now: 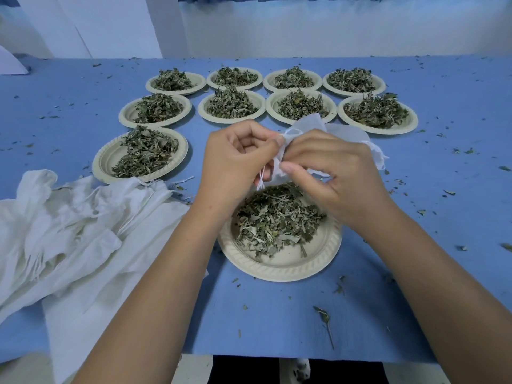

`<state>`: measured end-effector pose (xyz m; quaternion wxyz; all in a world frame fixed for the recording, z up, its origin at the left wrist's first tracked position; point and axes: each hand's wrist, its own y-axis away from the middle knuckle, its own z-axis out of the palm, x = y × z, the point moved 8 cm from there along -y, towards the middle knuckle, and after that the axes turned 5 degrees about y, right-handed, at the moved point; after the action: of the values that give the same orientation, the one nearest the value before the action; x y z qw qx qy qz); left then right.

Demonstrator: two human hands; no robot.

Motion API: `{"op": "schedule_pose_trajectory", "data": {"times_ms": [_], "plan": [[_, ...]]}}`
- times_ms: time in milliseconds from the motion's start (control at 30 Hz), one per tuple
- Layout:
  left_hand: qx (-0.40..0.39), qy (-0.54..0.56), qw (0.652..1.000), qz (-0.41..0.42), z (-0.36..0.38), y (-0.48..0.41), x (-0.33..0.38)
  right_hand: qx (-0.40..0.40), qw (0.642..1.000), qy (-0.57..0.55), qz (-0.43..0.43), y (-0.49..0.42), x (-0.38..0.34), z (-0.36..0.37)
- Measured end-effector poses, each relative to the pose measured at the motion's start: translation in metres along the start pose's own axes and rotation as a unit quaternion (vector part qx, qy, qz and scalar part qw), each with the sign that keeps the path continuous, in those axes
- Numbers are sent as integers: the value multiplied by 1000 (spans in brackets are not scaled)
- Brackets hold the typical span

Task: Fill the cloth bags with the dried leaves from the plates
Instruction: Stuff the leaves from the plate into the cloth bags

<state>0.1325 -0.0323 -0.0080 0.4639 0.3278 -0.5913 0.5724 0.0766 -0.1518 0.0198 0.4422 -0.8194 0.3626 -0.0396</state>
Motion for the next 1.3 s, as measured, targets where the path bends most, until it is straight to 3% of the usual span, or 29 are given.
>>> {"op": "schedule_pose_trajectory", "data": {"times_ms": [100,267,333,400,433,500,600,667,767,833,933,1000,1067,1167,1300], "plan": [[1,-9,1000,9,1,0,1,-81,997,-1,11,2,0,14],[48,-2,999,11,-13,-4,2,70,989,130,11,1,1,-24],[27,12,999,30,-10,-2,6,-4,990,137,22,1,1,-8],[-13,0,999,45,0,1,9,-116,988,90,48,4,2,17],[-24,-11,999,46,4,2,9,-134,987,60,65,4,4,22],[-4,-21,999,40,-1,1,6,-81,990,-2,119,2,15,12],[102,-28,994,37,-24,-3,5,46,974,-119,190,2,37,-21],[165,-26,985,48,-37,-4,6,-30,956,-174,233,7,44,-13],[219,-46,969,108,-44,2,16,-296,901,-159,274,29,37,34],[238,-69,952,181,-45,9,28,-374,879,-146,257,36,28,49],[223,-125,929,269,-39,15,41,-309,909,-158,232,25,28,42],[182,-163,932,267,-31,12,38,-250,937,-131,204,16,30,32],[147,-179,945,233,-26,6,30,-280,942,-61,172,17,30,38],[138,-185,952,200,-25,2,22,-375,918,3,130,29,22,61],[137,-180,956,186,-25,1,19,-364,926,-6,99,27,14,64]]}}
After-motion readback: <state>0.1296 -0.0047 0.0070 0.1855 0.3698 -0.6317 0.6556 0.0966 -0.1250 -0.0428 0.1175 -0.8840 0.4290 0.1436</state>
